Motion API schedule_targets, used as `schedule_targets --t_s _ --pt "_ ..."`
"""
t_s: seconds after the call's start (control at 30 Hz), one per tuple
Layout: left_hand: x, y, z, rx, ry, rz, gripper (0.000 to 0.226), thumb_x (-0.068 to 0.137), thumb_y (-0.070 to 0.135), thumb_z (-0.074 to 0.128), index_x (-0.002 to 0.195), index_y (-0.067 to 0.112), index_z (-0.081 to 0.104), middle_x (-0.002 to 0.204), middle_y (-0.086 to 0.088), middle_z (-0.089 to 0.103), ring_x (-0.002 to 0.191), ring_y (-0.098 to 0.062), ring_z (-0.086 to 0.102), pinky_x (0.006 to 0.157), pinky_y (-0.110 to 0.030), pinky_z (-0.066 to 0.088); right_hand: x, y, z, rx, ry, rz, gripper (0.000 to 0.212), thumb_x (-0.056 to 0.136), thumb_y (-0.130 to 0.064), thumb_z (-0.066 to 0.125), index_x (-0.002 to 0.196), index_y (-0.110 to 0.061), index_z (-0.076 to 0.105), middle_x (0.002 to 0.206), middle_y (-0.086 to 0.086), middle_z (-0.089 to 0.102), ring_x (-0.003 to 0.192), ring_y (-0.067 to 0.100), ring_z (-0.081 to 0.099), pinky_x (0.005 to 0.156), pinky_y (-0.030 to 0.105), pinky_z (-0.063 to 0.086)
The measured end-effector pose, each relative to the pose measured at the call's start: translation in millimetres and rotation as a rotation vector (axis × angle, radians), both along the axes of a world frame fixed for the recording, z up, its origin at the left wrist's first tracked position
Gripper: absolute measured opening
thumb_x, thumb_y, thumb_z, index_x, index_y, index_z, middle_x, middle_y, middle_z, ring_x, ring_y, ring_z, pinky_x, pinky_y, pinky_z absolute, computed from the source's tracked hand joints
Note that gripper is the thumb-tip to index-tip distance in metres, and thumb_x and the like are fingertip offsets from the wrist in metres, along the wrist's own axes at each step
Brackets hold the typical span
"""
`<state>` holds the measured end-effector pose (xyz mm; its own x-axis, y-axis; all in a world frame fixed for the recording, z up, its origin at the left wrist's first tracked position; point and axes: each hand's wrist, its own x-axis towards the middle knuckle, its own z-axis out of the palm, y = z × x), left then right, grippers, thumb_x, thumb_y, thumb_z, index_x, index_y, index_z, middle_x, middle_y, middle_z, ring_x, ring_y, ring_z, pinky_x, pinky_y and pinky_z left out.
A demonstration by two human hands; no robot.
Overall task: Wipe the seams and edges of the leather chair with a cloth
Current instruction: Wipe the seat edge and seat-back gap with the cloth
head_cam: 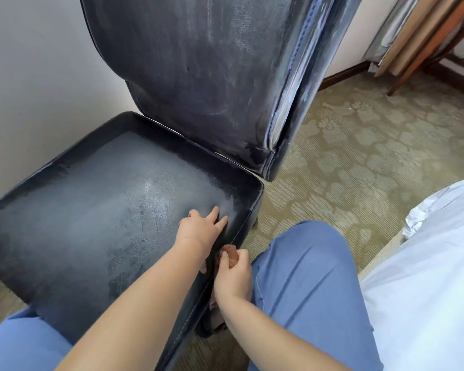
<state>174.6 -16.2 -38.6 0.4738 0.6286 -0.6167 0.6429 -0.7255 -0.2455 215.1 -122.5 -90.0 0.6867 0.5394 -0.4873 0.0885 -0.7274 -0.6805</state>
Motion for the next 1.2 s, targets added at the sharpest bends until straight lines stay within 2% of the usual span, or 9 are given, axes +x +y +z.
schedule_targets --t_s 0.13,0.27,0.5,0.6,0.73,0.93,1.0,1.13,1.2 --pt "-11 -6 -3 -0.032 -0.060 0.009 0.120 0.072 0.052 0.078 0.154 0.029 -0.007 0.162 0.003 -0.007 0.131 -0.036 0.033 0.089 -0.036 0.049 33 35 4 0.019 -0.013 -0.039 0.015 0.095 -0.034 0.047 0.099 -0.019 0.048 0.107 0.002 0.063 0.099 0.025 0.059 0.074 0.029 0.039" --pt "-24 -8 0 -0.124 -0.116 0.047 0.103 0.081 0.049 0.071 0.154 0.032 0.000 0.162 0.004 -0.003 0.142 -0.038 0.019 0.098 -0.043 0.049 62 53 12 -0.015 0.047 0.006 0.019 0.094 -0.033 0.051 0.104 -0.017 0.048 0.108 0.007 0.063 0.099 0.029 0.059 0.083 0.034 0.045" --pt "-27 -8 -1 -0.193 -0.193 0.119 0.097 0.081 0.039 0.074 0.154 0.034 0.010 0.161 0.006 0.001 0.146 -0.040 0.009 0.107 -0.047 0.040 5 -9 19 -0.054 0.090 0.198 0.011 0.094 -0.034 0.049 0.091 -0.025 0.046 0.092 -0.003 0.061 0.088 0.022 0.057 0.073 0.032 0.043" --pt "-36 -10 -4 -0.224 -0.244 0.129 0.092 0.083 0.035 0.073 0.153 0.034 0.013 0.162 0.003 0.000 0.147 -0.038 0.004 0.111 -0.048 0.035 -21 -34 19 -0.072 0.106 0.227 0.013 0.094 -0.036 0.047 0.089 -0.024 0.044 0.093 -0.003 0.062 0.088 0.022 0.058 0.070 0.030 0.041" --pt "-62 -17 -1 -0.268 -0.251 0.115 0.096 0.081 0.032 0.076 0.154 0.028 0.014 0.163 0.003 -0.002 0.150 -0.025 0.001 0.116 -0.038 0.027 -13 -21 17 -0.060 0.105 0.156 0.015 0.093 -0.035 0.050 0.092 -0.021 0.046 0.097 0.000 0.062 0.094 0.024 0.059 0.081 0.035 0.046" --pt "-96 -37 5 -0.280 -0.187 0.087 0.116 0.072 0.031 0.082 0.155 0.026 0.000 0.162 0.003 -0.013 0.149 -0.019 -0.008 0.117 -0.036 0.026 -12 -11 25 -0.042 0.028 0.123 0.017 0.095 -0.035 0.048 0.094 -0.019 0.042 0.101 0.003 0.063 0.093 0.026 0.059 0.081 0.036 0.046" --pt "-102 -43 5 -0.267 -0.194 0.084 0.118 0.072 0.032 0.083 0.155 0.027 -0.001 0.162 0.003 -0.014 0.149 -0.019 -0.009 0.117 -0.035 0.024 -25 -29 24 -0.050 0.039 0.186 0.017 0.096 -0.035 0.047 0.096 -0.019 0.042 0.105 0.003 0.062 0.095 0.025 0.058 0.079 0.034 0.044" --pt "-110 -50 4 -0.234 -0.260 0.103 0.114 0.073 0.031 0.082 0.155 0.027 0.003 0.162 0.004 -0.010 0.149 -0.017 -0.007 0.117 -0.033 0.024 -61 -73 20 -0.106 0.064 0.455 0.019 0.095 -0.035 0.047 0.107 -0.020 0.044 0.110 0.000 0.060 0.103 0.022 0.058 0.085 0.033 0.045" --pt "-114 -52 3 -0.227 -0.288 0.107 0.109 0.075 0.030 0.081 0.155 0.027 0.006 0.163 0.004 -0.008 0.150 -0.017 -0.006 0.117 -0.032 0.023 -64 -74 22 -0.109 0.050 0.460 0.020 0.095 -0.035 0.047 0.108 -0.020 0.044 0.111 0.000 0.060 0.104 0.022 0.057 0.084 0.032 0.044"
